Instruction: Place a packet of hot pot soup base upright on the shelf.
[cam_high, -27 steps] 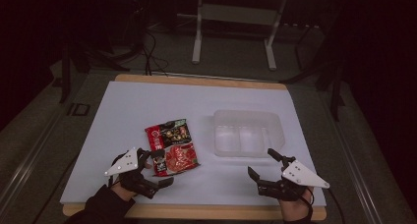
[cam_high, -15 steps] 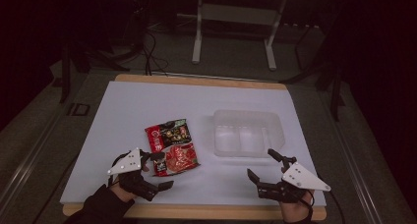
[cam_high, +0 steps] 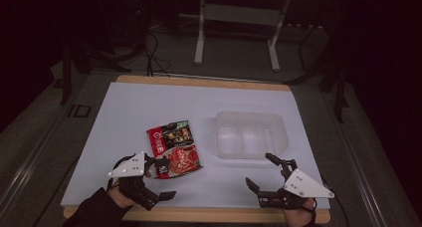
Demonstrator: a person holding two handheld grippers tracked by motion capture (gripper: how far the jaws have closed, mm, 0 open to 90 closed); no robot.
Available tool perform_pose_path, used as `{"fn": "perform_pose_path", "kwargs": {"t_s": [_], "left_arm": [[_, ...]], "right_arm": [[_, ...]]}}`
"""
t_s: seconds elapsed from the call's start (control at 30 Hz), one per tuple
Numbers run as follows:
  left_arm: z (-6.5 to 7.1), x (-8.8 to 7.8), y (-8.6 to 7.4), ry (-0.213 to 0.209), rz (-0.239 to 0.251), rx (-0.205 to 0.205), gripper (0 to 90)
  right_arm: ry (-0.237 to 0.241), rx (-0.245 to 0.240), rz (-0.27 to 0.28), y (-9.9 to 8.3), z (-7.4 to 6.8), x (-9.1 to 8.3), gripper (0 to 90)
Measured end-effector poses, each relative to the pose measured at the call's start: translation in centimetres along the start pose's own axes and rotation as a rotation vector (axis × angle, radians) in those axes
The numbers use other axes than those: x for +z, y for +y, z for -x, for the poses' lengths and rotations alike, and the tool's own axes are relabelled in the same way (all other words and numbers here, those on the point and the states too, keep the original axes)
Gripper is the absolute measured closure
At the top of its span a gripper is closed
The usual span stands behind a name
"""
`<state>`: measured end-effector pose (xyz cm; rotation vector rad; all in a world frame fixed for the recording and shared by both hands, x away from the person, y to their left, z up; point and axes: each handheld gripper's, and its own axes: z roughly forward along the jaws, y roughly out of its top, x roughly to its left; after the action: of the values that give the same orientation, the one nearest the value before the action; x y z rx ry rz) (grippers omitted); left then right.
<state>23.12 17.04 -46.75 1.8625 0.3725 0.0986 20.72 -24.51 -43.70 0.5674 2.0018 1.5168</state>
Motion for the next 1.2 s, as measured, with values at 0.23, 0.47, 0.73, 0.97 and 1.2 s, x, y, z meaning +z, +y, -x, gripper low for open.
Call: {"fn": "perform_pose_path", "kwargs": {"t_s": [0.23,0.47,0.73,0.97,1.2], "left_arm": [[0.4,-0.6,2.1,0.044,-0.006,0.039,5.3],[-0.5,-0.9,3.1,0.152,-0.050,0.041,5.2],[-3.2,-2.2,3.9,0.239,-0.033,-0.041,2.1],[-5.3,-3.0,3.8,0.313,-0.015,-0.072,0.9],[-7.3,-3.1,4.0,0.350,-0.025,-0.094,1.0]], "right_arm": [[0.030,0.037,-0.016,0.4,-0.2,0.0,10.5],[0.046,0.045,-0.013,0.6,-0.4,0.1,9.7],[0.046,0.045,-0.002,0.9,-0.7,0.2,9.7],[0.056,0.046,-0.007,0.9,-0.8,0.3,9.5],[0.047,0.051,-0.032,0.9,-0.8,0.5,9.5]]}}
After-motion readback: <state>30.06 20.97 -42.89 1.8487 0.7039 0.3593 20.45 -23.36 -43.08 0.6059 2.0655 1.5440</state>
